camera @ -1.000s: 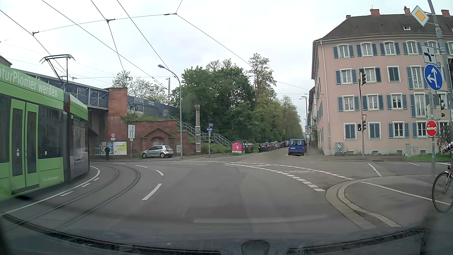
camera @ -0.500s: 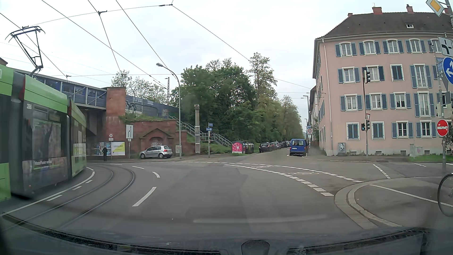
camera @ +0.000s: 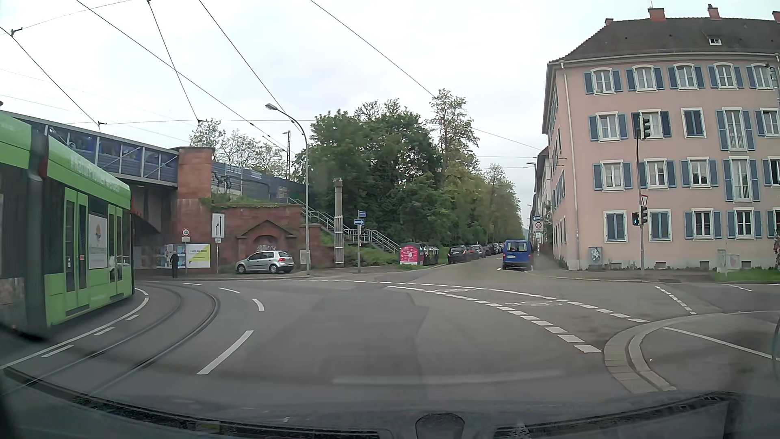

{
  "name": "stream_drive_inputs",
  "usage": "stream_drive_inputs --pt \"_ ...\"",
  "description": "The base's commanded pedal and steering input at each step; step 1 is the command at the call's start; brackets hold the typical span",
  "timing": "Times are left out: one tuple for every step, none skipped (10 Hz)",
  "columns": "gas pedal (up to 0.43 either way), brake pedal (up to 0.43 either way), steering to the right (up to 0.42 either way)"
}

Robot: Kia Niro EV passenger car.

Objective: Follow the waypoints while adhering to traffic rules and regulations

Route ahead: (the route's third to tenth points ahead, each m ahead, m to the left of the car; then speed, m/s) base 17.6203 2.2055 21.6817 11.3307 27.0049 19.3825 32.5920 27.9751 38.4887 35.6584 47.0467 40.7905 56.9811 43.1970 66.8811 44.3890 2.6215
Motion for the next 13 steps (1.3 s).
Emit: stream_drive_inputs --pt "0.311 0.000 -0.016" --pt "0.311 0.000 -0.020" --pt "0.311 0.000 -0.020" --pt "0.287 0.000 -0.021" --pt "0.260 0.000 -0.026" --pt "0.260 0.000 -0.037" --pt "0.260 0.000 -0.043" --pt "0.260 0.000 -0.046" --pt "0.260 0.000 -0.048" --pt "0.260 0.000 -0.048" --pt "0.260 0.000 -0.048" --pt "0.260 0.000 -0.048" --pt "0.260 0.000 -0.050"
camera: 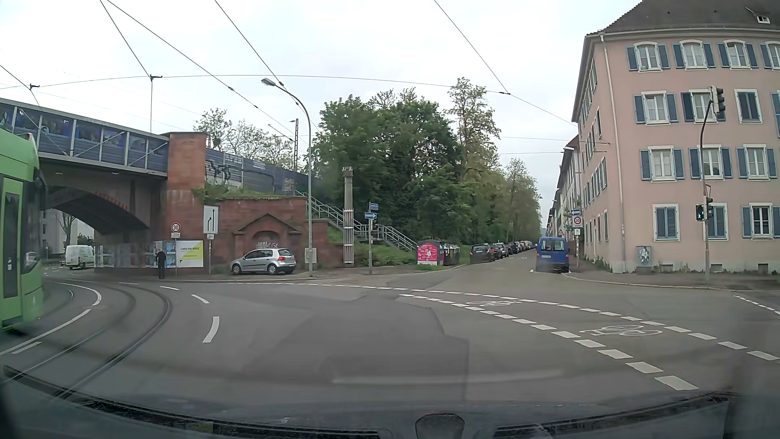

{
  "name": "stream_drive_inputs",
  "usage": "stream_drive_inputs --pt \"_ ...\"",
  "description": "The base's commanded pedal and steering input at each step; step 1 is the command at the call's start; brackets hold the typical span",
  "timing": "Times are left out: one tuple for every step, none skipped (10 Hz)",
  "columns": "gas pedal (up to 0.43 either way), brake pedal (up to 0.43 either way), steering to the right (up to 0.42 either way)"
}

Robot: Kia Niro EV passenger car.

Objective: Follow the waypoints while adhering to traffic rules and regulations

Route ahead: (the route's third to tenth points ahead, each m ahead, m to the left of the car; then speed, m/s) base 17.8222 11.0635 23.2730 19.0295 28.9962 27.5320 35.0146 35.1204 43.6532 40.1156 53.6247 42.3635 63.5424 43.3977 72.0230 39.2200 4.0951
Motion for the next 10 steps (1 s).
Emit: stream_drive_inputs --pt "0.240 0.000 -0.054" --pt "0.220 0.000 -0.057" --pt "0.189 0.000 -0.059" --pt "0.177 0.000 -0.062" --pt "0.177 0.000 -0.067" --pt "0.177 0.000 -0.077" --pt "0.177 0.000 -0.086" --pt "0.177 0.000 -0.092" --pt "0.177 0.000 -0.101" --pt "0.177 0.000 -0.111"
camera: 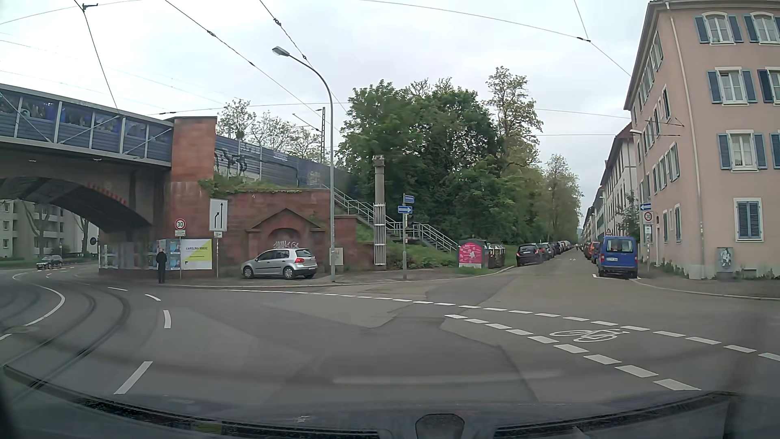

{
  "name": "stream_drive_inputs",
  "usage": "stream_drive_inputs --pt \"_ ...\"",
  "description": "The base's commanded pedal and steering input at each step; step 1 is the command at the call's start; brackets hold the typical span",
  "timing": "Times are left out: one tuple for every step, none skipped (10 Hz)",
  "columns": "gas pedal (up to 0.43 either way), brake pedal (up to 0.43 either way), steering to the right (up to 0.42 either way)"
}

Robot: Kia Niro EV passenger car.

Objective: Follow the waypoints while adhering to traffic rules and regulations

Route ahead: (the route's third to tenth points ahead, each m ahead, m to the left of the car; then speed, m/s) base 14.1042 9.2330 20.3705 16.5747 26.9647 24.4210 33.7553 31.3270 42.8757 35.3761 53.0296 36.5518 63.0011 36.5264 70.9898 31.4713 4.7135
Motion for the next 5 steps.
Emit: stream_drive_inputs --pt "0.177 0.000 -0.119" --pt "0.177 0.000 -0.129" --pt "0.177 0.000 -0.142" --pt "0.177 0.000 -0.153" --pt "0.177 0.000 -0.161"
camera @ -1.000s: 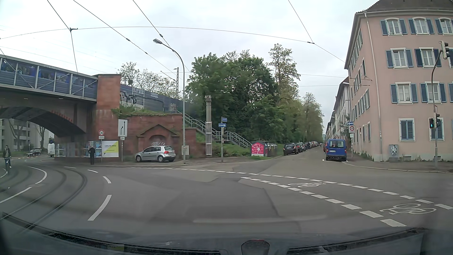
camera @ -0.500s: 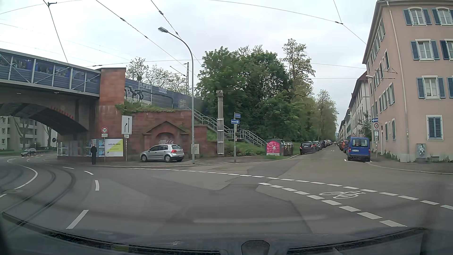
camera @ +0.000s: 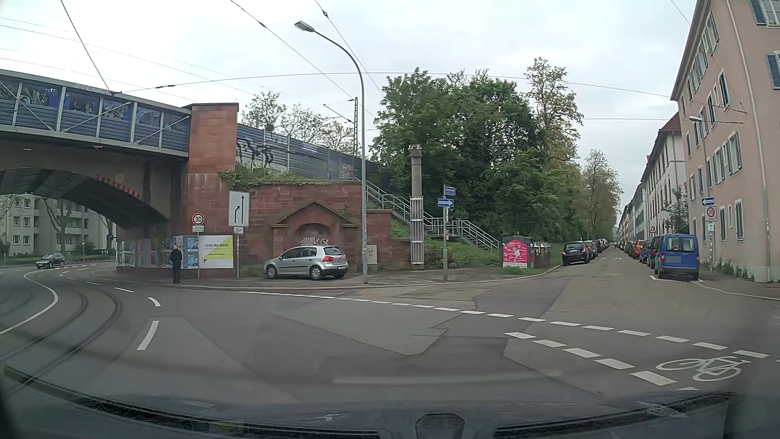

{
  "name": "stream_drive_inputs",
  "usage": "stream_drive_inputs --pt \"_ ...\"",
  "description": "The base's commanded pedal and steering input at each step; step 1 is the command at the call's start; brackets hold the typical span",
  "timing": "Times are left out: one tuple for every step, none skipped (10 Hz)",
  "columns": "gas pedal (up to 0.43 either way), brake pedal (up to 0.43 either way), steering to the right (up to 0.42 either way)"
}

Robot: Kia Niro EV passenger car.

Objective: Follow the waypoints while adhering to traffic rules and regulations

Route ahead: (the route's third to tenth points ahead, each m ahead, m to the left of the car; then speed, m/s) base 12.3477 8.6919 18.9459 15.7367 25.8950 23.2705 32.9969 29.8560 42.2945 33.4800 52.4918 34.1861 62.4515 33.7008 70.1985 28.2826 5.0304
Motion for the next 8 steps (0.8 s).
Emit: stream_drive_inputs --pt "0.177 0.000 -0.167" --pt "0.177 0.000 -0.174" --pt "0.177 0.000 -0.181" --pt "0.177 0.000 -0.186" --pt "0.177 0.000 -0.190" --pt "0.177 0.000 -0.191" --pt "0.177 0.000 -0.194" --pt "0.177 0.000 -0.199"
